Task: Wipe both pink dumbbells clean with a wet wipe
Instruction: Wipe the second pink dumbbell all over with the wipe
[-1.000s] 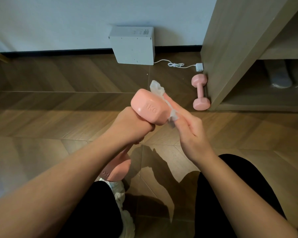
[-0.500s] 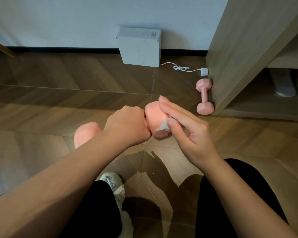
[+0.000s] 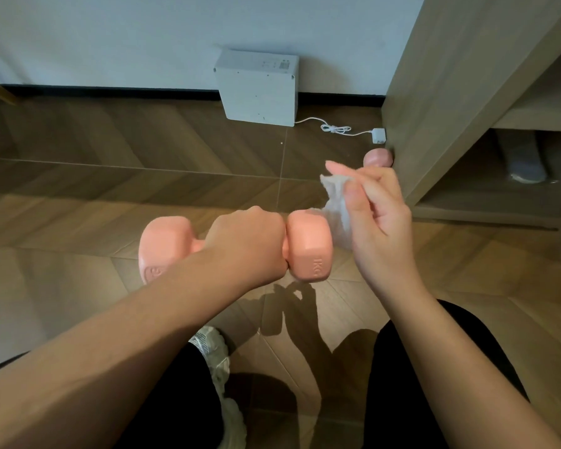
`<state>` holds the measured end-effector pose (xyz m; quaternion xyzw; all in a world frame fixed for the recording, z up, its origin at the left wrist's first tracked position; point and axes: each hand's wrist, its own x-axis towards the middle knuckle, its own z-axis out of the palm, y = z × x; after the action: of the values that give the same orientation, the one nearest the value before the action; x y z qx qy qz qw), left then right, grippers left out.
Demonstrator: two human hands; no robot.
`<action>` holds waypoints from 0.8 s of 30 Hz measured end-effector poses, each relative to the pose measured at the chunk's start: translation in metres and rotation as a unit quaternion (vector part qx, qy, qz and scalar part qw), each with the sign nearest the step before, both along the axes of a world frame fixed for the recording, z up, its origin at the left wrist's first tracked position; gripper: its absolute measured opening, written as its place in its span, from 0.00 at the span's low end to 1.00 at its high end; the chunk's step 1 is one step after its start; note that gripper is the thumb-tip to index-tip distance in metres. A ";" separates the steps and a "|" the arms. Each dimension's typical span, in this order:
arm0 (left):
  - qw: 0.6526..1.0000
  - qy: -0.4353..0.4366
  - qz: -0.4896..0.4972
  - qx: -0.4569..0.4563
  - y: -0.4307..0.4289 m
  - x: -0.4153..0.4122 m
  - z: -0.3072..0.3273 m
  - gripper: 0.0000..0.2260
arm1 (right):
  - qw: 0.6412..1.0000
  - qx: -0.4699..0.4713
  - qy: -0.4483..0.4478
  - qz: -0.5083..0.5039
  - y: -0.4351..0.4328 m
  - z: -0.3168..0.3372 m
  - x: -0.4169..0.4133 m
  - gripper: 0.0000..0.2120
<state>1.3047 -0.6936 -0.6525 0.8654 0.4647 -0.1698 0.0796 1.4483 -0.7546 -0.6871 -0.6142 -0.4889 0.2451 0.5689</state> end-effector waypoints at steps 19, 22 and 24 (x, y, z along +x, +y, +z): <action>0.988 -0.064 0.095 -0.102 0.015 -0.010 -0.016 0.07 | 0.930 -0.073 0.355 0.058 0.001 0.008 0.019 0.16; 0.996 -0.028 0.055 -0.065 0.010 -0.009 -0.017 0.06 | 0.950 -0.077 0.284 0.110 -0.003 0.004 0.004 0.16; 0.997 -0.020 0.047 -0.053 0.009 -0.007 -0.014 0.05 | 0.970 -0.082 0.205 0.105 -0.004 0.000 -0.002 0.13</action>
<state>1.2977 -0.6845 -0.6668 0.8406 0.4931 -0.1730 0.1428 1.4463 -0.7591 -0.6866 -0.5407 -0.4017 0.4633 0.5759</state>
